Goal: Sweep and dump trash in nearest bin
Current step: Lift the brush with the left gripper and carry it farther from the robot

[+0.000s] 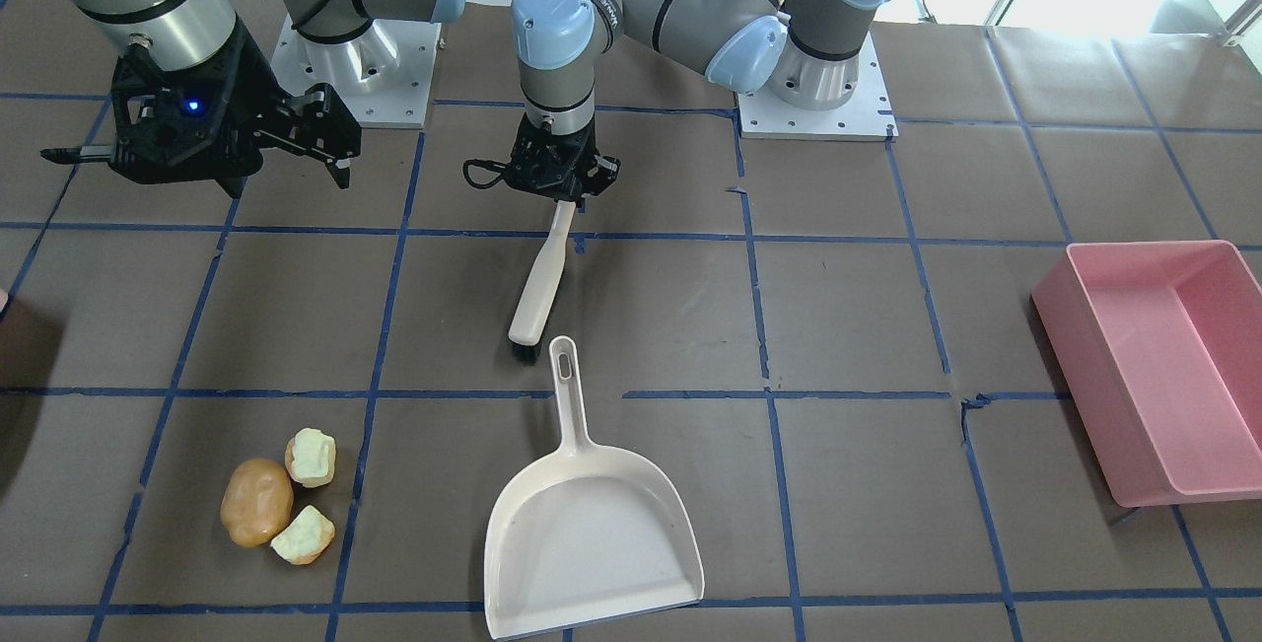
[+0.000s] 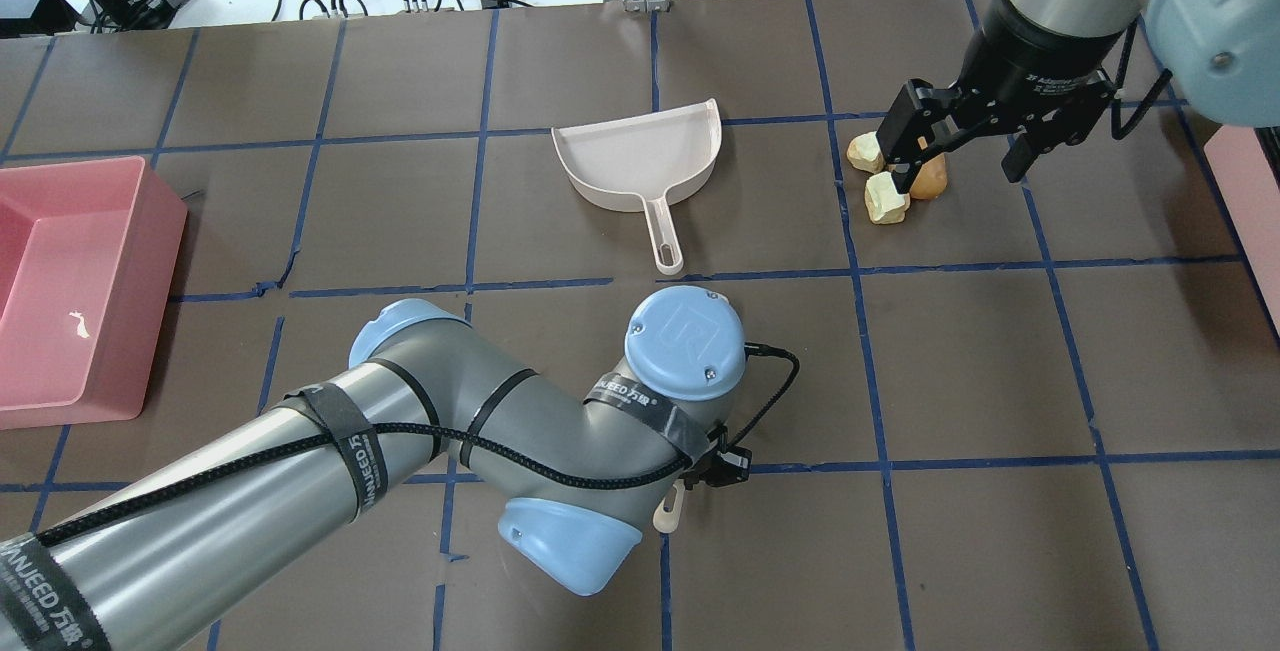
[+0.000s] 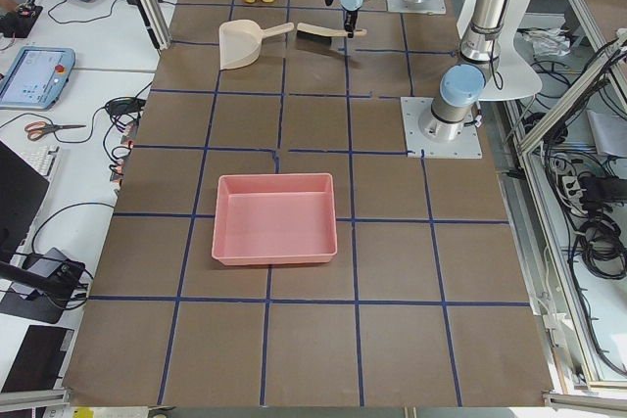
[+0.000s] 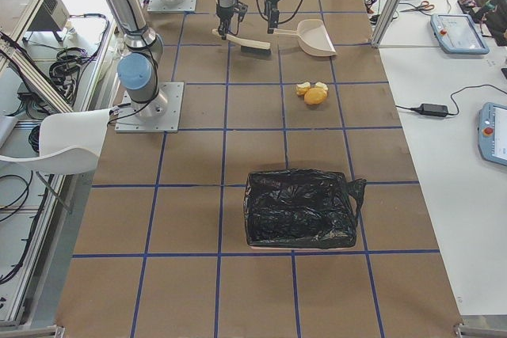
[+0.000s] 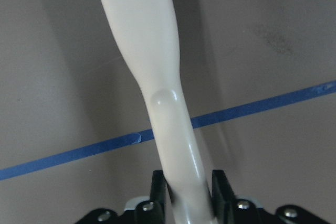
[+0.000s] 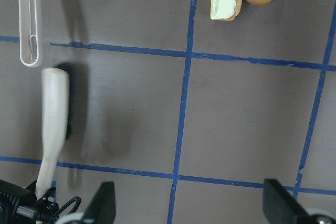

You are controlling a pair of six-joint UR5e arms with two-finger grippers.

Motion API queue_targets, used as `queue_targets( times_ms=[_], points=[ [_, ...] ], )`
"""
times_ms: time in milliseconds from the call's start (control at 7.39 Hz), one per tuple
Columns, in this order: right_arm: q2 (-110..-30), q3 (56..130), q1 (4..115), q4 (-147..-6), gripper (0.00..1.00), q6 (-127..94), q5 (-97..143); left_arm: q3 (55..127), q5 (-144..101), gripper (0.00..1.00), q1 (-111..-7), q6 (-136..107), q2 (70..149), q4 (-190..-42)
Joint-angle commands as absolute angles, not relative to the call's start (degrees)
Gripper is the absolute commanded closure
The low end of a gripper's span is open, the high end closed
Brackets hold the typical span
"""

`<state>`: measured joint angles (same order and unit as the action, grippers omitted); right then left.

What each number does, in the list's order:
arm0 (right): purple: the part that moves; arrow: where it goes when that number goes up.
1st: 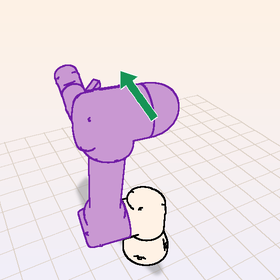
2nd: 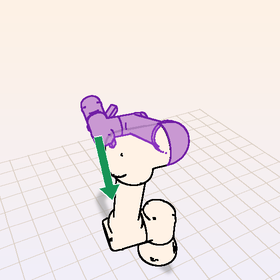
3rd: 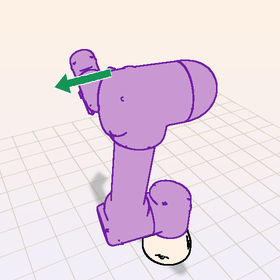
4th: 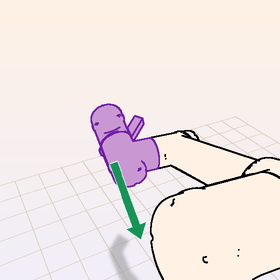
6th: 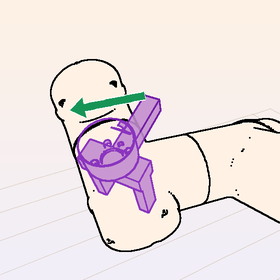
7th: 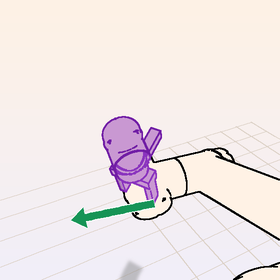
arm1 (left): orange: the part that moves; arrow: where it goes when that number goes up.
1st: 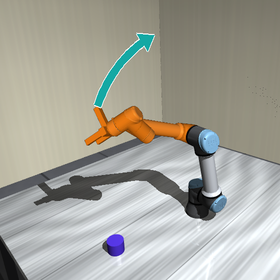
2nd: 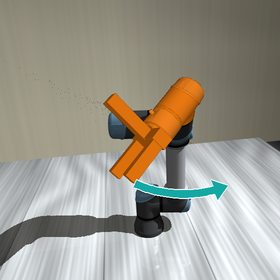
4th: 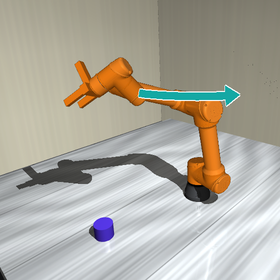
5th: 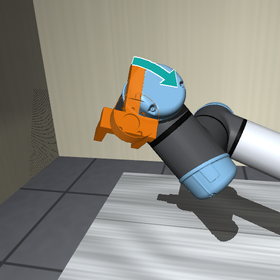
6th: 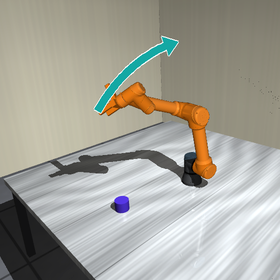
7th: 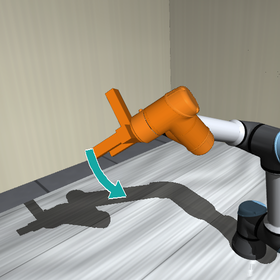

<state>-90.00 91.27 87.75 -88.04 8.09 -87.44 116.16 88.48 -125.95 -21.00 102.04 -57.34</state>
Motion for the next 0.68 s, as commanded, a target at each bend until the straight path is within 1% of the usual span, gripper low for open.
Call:
queue_targets(
  times_ms=[0, 135, 541],
  points=[
    [-90.0, 91.2, 87.7, -88.1, 0.0, 8.1, -87.5, 115.4, 88.6, 1.0, -125.9, -20.9, 101.3, -57.8],
    [-90.0, 91.2, 87.7, -88.0, 0.0, 8.2, -87.4, 115.1, 88.6, 1.0, -125.3, -21.1, 99.9, -58.3],
    [-90.0, 91.2, 87.7, -88.1, 0.0, 8.2, -87.4, 114.4, 86.1, 1.0, -121.6, -22.4, 92.4, -70.2]
  ],
)
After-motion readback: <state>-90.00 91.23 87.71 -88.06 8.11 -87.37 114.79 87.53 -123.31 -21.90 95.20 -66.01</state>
